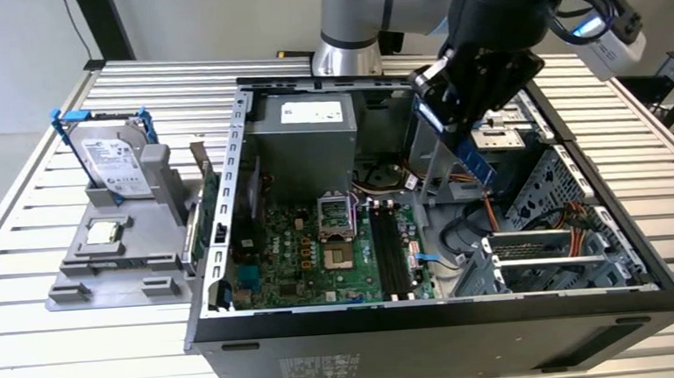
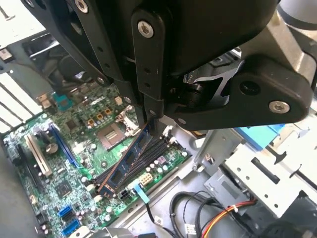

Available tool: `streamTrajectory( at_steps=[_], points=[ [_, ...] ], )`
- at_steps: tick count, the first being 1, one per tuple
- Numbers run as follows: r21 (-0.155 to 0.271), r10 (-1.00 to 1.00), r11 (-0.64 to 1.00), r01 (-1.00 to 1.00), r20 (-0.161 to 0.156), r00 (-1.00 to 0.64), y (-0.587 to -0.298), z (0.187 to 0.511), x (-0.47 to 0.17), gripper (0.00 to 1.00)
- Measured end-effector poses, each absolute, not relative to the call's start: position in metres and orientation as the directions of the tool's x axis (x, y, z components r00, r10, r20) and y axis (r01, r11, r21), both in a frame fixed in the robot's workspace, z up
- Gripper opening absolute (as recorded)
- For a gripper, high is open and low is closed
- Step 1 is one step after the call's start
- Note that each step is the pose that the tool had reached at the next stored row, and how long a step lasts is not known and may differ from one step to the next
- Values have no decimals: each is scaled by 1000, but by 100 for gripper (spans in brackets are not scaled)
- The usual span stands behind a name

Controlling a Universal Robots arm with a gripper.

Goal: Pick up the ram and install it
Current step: 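Insert the ram into the slot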

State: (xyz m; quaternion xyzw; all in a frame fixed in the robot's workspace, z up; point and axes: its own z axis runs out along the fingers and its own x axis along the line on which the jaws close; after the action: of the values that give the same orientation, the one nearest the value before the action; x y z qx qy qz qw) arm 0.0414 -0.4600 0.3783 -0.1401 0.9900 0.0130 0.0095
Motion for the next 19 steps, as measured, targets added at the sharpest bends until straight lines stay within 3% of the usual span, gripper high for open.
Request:
streamTrajectory(
  at_steps=[19],
  points=[
    [22,-73,997,-73,-22,-997,-460,373,34,0]
  ],
)
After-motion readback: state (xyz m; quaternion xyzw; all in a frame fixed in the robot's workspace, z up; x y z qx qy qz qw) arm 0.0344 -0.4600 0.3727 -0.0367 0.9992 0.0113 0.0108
